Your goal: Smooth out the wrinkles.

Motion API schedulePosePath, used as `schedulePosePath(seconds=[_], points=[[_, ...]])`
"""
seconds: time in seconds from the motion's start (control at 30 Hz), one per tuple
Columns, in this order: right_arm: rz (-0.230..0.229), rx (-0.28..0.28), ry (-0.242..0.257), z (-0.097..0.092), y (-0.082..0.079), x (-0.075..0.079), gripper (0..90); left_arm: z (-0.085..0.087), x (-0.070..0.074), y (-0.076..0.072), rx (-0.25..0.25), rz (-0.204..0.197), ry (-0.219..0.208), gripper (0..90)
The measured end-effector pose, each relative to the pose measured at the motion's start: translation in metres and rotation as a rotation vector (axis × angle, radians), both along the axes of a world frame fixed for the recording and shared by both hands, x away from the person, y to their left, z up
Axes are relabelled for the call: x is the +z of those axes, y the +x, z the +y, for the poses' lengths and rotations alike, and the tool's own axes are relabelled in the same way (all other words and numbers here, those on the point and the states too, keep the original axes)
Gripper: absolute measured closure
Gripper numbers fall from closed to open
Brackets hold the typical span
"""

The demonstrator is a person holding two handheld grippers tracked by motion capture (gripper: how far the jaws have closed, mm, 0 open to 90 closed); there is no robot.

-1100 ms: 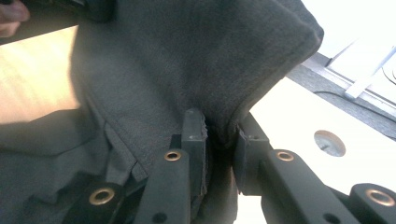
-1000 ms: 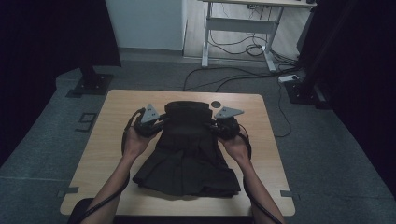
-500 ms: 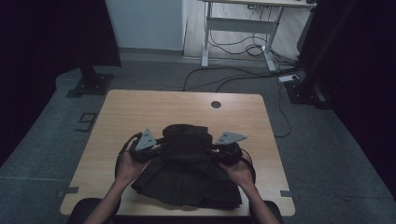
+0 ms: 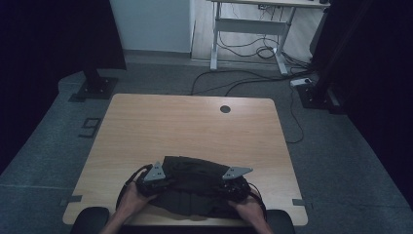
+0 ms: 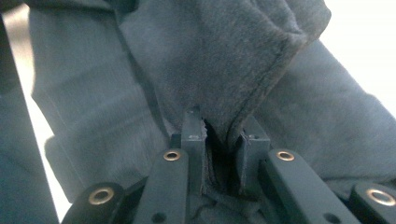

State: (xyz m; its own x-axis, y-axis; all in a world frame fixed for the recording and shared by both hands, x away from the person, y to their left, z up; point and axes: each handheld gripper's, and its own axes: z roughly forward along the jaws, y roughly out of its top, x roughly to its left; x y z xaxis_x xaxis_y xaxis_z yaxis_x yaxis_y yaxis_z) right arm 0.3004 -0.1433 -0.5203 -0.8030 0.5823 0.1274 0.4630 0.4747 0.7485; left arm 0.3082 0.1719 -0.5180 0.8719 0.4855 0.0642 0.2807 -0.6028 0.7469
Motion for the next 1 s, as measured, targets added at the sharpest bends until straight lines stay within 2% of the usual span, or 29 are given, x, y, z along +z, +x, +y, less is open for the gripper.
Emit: schedulePosePath(seconds=[0.07, 0.17, 0.3, 0.43, 0.57, 0.63, 0.7, 0.77, 0.83, 0.9, 0.93, 0.97, 1.0], points=[[-0.009, -0.002, 0.002, -0.001, 0.002, -0.004, 77.1, -0.003, -0.004, 0.003, -0.007, -0.006, 0.012, 78.1], [-0.052, -0.023, -0.035, 0.0, 0.012, -0.004, 77.2, -0.008, -0.005, 0.014, 0.013, -0.009, 0.013, 78.1], [-0.085, -0.063, -0.06, 0.0, 0.04, -0.005, 77.1, -0.018, -0.006, 0.041, 0.055, -0.047, 0.045, 78.1], [-0.1, -0.111, -0.066, 0.001, 0.075, -0.005, 76.8, -0.025, -0.007, 0.071, 0.107, -0.058, 0.05, 77.8], [-0.113, -0.137, -0.064, 0.002, 0.095, -0.006, 76.2, -0.026, -0.007, 0.083, 0.134, -0.044, 0.041, 77.0], [-0.107, -0.138, -0.053, 0.001, 0.098, -0.006, 75.5, -0.026, -0.007, 0.082, 0.138, -0.035, 0.029, 74.9], [-0.097, -0.136, -0.021, -0.002, 0.096, -0.006, 70.2, -0.021, -0.005, 0.078, 0.146, -0.014, -0.007, 66.6], [-0.073, -0.126, 0.027, -0.007, 0.093, -0.002, 54.1, -0.013, 0.0, 0.073, 0.161, -0.008, -0.041, 53.2], [-0.072, -0.113, 0.044, -0.012, 0.087, 0.005, 39.0, 0.001, 0.006, 0.067, 0.155, 0.006, -0.063, 46.5], [-0.094, -0.102, 0.016, -0.019, 0.079, 0.011, 31.1, 0.015, 0.011, 0.063, 0.158, 0.024, -0.081, 39.4], [-0.097, -0.104, -0.018, -0.024, 0.074, 0.014, 28.7, 0.026, 0.014, 0.059, 0.163, 0.028, -0.089, 38.2], [-0.089, -0.094, -0.059, -0.031, 0.069, 0.015, 28.4, 0.033, 0.015, 0.058, 0.168, 0.028, -0.084, 36.6], [-0.087, -0.094, -0.075, -0.037, 0.066, 0.014, 28.1, 0.041, 0.017, 0.056, 0.185, 0.025, -0.077, 34.7]])
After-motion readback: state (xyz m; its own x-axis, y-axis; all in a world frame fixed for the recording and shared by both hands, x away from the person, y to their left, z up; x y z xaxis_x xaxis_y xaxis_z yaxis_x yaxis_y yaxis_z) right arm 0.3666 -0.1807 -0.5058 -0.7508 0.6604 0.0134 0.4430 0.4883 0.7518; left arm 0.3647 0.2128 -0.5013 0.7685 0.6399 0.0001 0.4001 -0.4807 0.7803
